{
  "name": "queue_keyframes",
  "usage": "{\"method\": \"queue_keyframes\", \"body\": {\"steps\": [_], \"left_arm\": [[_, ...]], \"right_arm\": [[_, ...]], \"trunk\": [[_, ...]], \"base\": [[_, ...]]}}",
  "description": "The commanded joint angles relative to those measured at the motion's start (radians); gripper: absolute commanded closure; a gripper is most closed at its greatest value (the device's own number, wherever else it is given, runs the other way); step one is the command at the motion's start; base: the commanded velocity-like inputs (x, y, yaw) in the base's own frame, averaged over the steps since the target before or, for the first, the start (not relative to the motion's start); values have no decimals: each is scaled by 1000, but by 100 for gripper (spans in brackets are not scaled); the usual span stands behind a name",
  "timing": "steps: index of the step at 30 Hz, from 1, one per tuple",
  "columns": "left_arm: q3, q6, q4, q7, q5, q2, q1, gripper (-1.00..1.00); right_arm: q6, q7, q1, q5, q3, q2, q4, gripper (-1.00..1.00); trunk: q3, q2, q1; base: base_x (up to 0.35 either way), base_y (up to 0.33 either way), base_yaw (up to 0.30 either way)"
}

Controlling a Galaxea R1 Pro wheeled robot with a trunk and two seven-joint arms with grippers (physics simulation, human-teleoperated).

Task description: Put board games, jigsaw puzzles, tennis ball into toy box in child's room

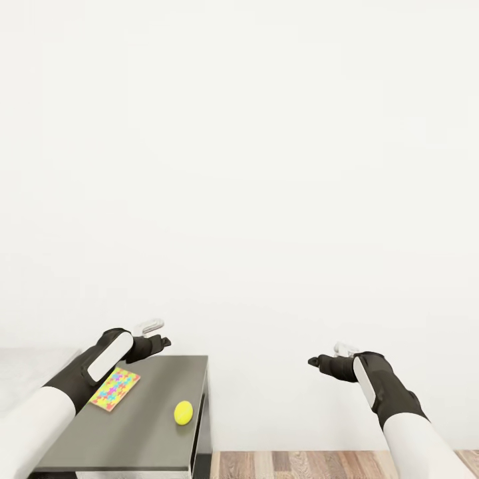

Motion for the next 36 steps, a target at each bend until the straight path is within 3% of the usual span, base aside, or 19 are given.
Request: {"method": "queue_keyframes", "body": {"steps": [1,11,20,36], "left_arm": [[-5,-1,-2,9,9,1,-1,-100],[-4,0,-2,10,6,0,-1,-100],[-1,-2,-2,10,7,-1,-1,-100],[-1,-3,-2,10,7,-6,-1,-100]], "right_arm": [[6,3,-1,-2,-3,0,-1,-100],[7,3,-1,-2,-1,0,2,-100],[7,2,-1,-2,36,-2,2,-100],[7,9,-1,-2,39,-16,2,-100]], "trunk": [[-2,-1,0],[-19,-1,0],[-34,-1,0],[-60,-1,0]], "base": [[-6,2,0],[-1,0,0],[0,0,0],[0,0,0]]}}
